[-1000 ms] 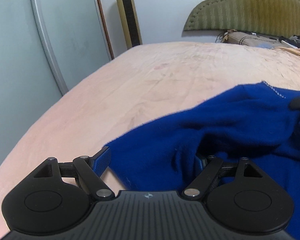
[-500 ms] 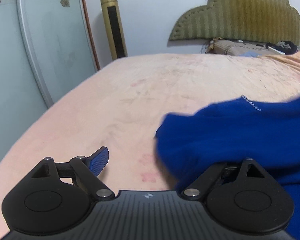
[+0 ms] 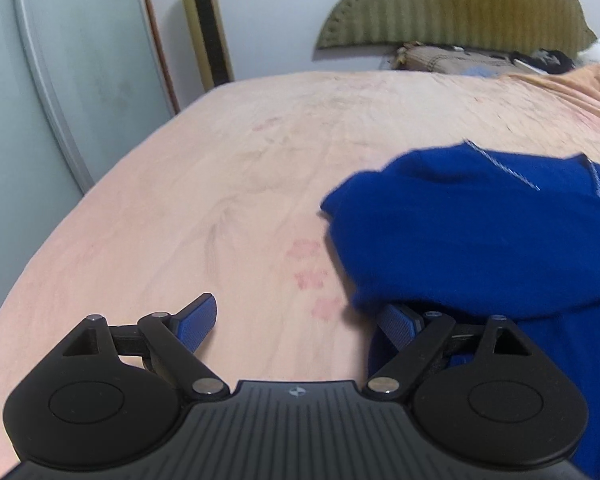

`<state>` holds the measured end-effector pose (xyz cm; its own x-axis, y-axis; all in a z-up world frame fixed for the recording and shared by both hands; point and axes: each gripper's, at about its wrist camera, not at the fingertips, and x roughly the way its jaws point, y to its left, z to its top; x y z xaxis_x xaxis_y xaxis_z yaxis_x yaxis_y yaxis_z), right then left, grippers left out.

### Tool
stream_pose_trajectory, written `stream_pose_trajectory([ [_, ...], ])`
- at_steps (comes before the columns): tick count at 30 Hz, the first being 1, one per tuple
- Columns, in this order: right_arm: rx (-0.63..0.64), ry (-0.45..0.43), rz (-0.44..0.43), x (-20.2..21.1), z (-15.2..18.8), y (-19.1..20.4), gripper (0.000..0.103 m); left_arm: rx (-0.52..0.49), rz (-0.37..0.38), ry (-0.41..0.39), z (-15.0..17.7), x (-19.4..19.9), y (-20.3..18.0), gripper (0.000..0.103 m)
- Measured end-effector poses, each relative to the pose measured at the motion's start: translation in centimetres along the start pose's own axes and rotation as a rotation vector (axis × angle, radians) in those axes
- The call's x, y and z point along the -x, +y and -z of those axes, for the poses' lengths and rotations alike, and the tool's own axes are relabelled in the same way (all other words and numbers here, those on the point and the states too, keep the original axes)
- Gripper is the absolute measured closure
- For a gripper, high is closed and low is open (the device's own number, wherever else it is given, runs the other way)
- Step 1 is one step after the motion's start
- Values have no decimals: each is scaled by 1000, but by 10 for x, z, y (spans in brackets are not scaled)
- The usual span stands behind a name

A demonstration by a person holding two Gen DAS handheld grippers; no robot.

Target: Fold small clothes

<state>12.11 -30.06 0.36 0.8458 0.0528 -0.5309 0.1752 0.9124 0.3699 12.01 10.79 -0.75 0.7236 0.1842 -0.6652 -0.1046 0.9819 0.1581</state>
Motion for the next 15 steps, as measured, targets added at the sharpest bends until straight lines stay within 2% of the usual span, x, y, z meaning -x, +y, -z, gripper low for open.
stream_pose_trajectory([
  [2,47,28,-61,-2,3,11,78,-15,15,9,4,3,1,15],
  [3,64,50,-84,-7,4,17,71,-22,18,12,7,4,2,15],
  [4,79,87,-99,-14,6,21,66,-27,14,16,9,5,4,15],
  [6,106,166,-91,-32,10,26,65,-22,-3,28,12,6,8,15],
  [8,119,152,-41,-35,16,26,66,12,0,15,12,13,17,15],
  [9,117,131,-34,-30,16,28,60,34,11,-1,10,16,21,15],
  [12,160,87,-63,-16,18,38,46,112,64,-41,-1,22,26,15],
  [15,206,121,-69,-16,27,45,41,178,126,-42,-9,12,23,15],
])
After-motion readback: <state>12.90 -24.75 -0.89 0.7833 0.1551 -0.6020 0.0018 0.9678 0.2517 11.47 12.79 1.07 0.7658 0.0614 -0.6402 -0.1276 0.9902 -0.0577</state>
